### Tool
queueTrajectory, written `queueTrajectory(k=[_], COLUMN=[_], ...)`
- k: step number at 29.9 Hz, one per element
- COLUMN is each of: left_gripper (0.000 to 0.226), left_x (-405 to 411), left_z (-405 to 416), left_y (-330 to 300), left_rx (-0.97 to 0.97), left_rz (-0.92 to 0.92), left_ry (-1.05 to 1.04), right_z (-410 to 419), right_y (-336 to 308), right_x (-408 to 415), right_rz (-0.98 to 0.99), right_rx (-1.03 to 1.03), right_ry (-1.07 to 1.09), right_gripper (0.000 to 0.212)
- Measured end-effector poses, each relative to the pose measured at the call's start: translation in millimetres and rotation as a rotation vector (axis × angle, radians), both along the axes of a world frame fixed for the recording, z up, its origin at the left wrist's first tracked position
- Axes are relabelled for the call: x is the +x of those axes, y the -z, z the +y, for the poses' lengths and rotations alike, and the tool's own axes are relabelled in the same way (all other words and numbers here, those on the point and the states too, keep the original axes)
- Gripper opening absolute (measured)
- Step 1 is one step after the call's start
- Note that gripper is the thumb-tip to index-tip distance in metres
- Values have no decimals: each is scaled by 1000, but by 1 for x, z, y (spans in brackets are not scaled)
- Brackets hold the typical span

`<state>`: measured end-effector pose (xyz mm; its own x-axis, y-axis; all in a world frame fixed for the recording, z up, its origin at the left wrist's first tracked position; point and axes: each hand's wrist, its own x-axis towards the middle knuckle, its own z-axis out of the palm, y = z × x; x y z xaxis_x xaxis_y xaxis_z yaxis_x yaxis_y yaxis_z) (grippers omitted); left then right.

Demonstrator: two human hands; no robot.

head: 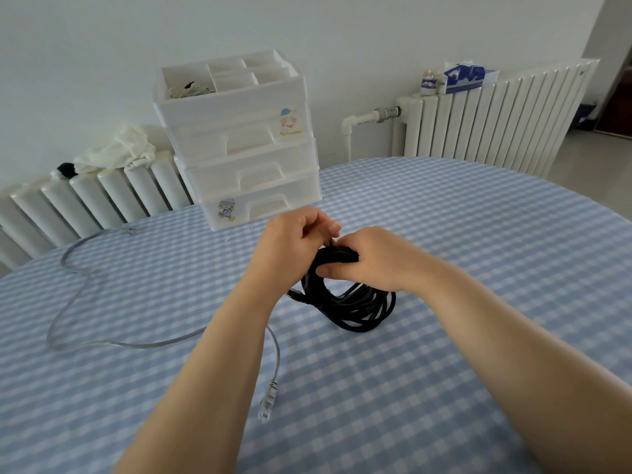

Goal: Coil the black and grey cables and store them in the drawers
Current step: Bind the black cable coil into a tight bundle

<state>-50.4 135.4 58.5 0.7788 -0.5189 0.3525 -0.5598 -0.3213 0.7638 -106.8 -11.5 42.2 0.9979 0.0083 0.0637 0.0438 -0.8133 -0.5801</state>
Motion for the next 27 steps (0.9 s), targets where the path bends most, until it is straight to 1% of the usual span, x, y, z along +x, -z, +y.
queueTrajectory(k=[2, 5, 6, 9, 11, 14, 18, 20, 23, 25, 27], left_gripper=[5, 41, 43, 24, 15, 10, 8, 8, 6, 3, 14], left_x=[3, 8, 8, 6, 4, 4, 7, 8, 9, 8, 8], left_z=[6, 14, 15, 14, 13, 15, 16, 16, 16, 14, 13], left_y=[-5, -7, -7, -7, -7, -9, -8, -7, -3, -3, -3], left_rx=[11, 36, 45, 21, 14, 56, 89, 88, 65, 56, 53], left_rz=[50, 193, 234, 292, 272, 247, 239, 240, 316, 352, 326], left_ry=[75, 131, 120, 78, 58, 45, 37, 52, 88, 129, 169], right_z=[1, 2, 2, 5, 10, 16, 17, 14, 7, 1, -6], right_y=[0, 0, 0, -4, -8, -12, -13, -13, -14, -16, -21], right_x=[-1, 0, -1, -3, -5, -7, -6, -6, -6, -8, -12], right_rz=[-8, -7, -7, 1, 2, -8, 11, 31, 84, 133, 173], right_rx=[-25, -28, -22, -33, -79, -144, -166, -148, -89, -20, 94], right_ry=[5, 23, 35, 56, 62, 67, 61, 58, 21, -32, -114], right_gripper=[45, 47, 48, 44, 40, 40, 35, 39, 54, 54, 50])
